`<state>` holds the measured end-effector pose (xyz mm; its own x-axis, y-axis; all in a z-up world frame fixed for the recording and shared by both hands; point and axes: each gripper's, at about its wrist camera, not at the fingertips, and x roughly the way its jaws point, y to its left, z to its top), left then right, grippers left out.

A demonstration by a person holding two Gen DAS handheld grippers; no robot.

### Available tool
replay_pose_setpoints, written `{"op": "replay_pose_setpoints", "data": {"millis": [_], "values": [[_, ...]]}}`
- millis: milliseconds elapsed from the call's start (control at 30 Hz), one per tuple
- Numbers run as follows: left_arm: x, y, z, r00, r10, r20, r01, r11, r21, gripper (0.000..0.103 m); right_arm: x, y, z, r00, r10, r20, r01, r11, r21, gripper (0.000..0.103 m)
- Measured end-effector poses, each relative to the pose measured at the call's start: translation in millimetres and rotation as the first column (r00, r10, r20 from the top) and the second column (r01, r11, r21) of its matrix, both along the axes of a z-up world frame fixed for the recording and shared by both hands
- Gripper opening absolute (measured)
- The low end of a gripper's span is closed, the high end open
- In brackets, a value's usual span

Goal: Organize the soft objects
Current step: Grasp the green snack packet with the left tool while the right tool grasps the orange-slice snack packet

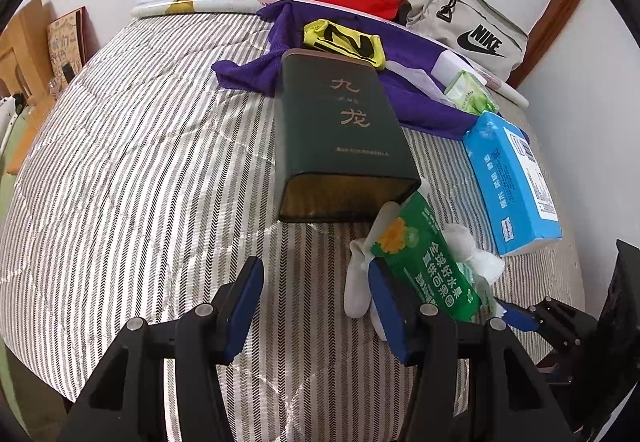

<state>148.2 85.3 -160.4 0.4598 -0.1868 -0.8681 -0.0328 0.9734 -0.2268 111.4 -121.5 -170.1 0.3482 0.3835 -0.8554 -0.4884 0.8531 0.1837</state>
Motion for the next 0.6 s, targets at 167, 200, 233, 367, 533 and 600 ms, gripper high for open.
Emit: {"op": "replay_pose_setpoints", "data": {"millis": [167, 200, 233, 367, 533, 600], "values": [[-2.7, -5.1, 1.5, 1.000, -0.012, 0.006, 0.012, 1.000, 0.001, 0.052, -4.5, -14.7, 6.8, 1.000, -0.022, 0.013, 0.022, 1.000, 0.008, 0.033], [-3.6, -6.4, 2.2, 1.000, -0.017, 0.008, 0.017, 1.000, 0.001, 0.052, -6.9, -20.0, 9.7, 0.999, -0.032, 0.022, 0.031, 0.999, 0.009, 0.030], [-4.6, -7.7, 3.1, 1.000, -0.021, 0.010, 0.021, 1.000, 0.001, 0.052, -8.1, -22.8, 10.9, 0.999, -0.037, 0.026, 0.036, 0.999, 0.010, 0.022], [-8.3, -12.7, 5.7, 0.999, -0.036, 0.015, 0.036, 0.999, -0.007, 0.052, -10.7, -34.6, 15.9, 0.997, -0.063, 0.035, 0.062, 0.998, 0.029, 0.016], [-14.1, -27.3, 6.8, 0.996, -0.084, 0.006, 0.084, 0.996, -0.035, 0.052, -6.9, -48.4, 13.2, 0.993, -0.113, 0.027, 0.112, 0.993, 0.034, 0.012], [-17.2, -34.9, 7.1, 0.992, -0.127, 0.000, 0.126, 0.987, -0.099, 0.052, -6.9, -53.7, 13.6, 0.991, -0.127, 0.028, 0.126, 0.991, 0.040, 0.011]]}}
